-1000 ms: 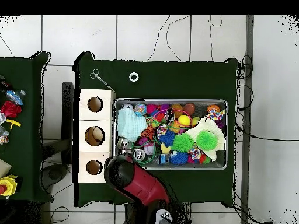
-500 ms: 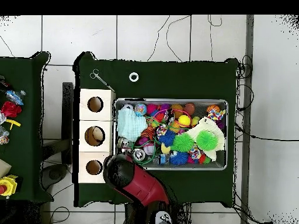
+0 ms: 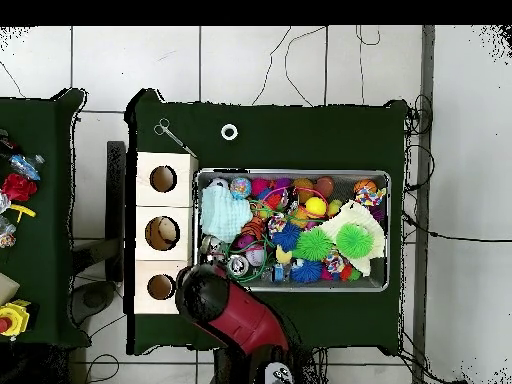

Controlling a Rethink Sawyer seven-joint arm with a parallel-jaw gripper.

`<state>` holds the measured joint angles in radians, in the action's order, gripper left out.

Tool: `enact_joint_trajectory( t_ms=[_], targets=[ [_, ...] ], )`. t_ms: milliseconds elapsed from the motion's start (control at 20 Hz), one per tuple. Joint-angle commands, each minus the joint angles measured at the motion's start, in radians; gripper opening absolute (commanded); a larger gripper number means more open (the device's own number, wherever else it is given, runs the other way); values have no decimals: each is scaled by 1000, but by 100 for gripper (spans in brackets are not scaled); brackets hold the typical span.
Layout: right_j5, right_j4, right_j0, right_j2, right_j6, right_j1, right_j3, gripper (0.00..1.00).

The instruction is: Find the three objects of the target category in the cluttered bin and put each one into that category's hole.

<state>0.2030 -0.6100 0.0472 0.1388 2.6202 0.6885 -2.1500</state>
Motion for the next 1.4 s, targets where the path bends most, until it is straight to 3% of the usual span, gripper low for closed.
enact_joint_trajectory(
  t_ms=[50,250,400,1400],
  targets=[
    [207,-26,34,-28,220,8,-14,100],
    [341,53,72,50,201,22,9,100],
    [379,84,80,69,168,17,15,100],
    [238,74,73,83,136,-65,16,100]
  ],
)
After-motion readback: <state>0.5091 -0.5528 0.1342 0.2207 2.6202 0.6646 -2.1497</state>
